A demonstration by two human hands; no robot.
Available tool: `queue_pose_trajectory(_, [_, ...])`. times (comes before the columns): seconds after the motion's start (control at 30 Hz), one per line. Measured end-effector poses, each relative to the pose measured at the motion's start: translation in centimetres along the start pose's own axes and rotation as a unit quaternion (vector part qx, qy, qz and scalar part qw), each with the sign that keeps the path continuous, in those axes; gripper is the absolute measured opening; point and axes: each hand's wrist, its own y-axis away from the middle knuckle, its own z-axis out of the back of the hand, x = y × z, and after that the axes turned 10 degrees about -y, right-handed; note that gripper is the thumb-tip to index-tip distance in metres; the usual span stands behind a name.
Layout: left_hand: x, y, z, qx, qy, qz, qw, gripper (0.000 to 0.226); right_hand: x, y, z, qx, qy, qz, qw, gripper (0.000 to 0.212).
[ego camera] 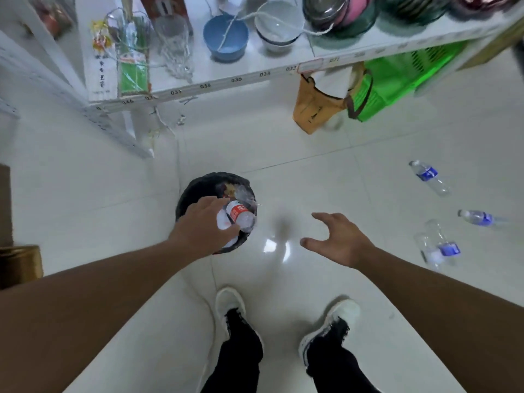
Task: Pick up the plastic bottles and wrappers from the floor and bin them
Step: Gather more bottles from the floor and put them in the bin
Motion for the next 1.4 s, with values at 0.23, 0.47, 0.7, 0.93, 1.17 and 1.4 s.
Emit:
queue_pose_trajectory(0.23, [-11.5, 2.2, -5.4, 0.027, -0.086, -0.086, 0.992, 0.092, -15.8, 8.6, 2.0, -0.064, -0.117, -0.095, 0.987, 0.097])
queue_pose_trajectory(0.47, [-26.3, 6.2, -15.6, 0.086, -0.151, -0.147, 0.974, 0.105, -32.9, 22.0, -0.2, -0.123, -0.234, -0.206, 0.942, 0.096])
queue_pose_trajectory(0.7, [-42.8, 11.2, -22.6, 0.107, -0.215, -0.271, 0.932, 0.095, -46.1, 31.9, -0.8, -0.176, -0.300, -0.254, 0.902, 0.097])
queue_pose_trajectory(0.93, [-51.9, 13.4, -28.8, 0.133, -0.238, -0.302, 0.913, 0.089, -53.1, 33.5, -0.7, -0.224, -0.378, -0.226, 0.869, 0.098])
queue_pose_trajectory(1.17, [-54.9, 13.1, -31.2, 0.168, -0.269, -0.302, 0.899, 0.090, -55.7, 32.8, 1.4, -0.226, -0.410, -0.232, 0.852, 0.099])
queue_pose_trajectory(1.4, [-57.5, 6.0, -30.2, 0.180, -0.327, -0.325, 0.869, 0.092, -57.6, 29.7, 6.2, -0.200, -0.386, -0.284, 0.855, 0.097])
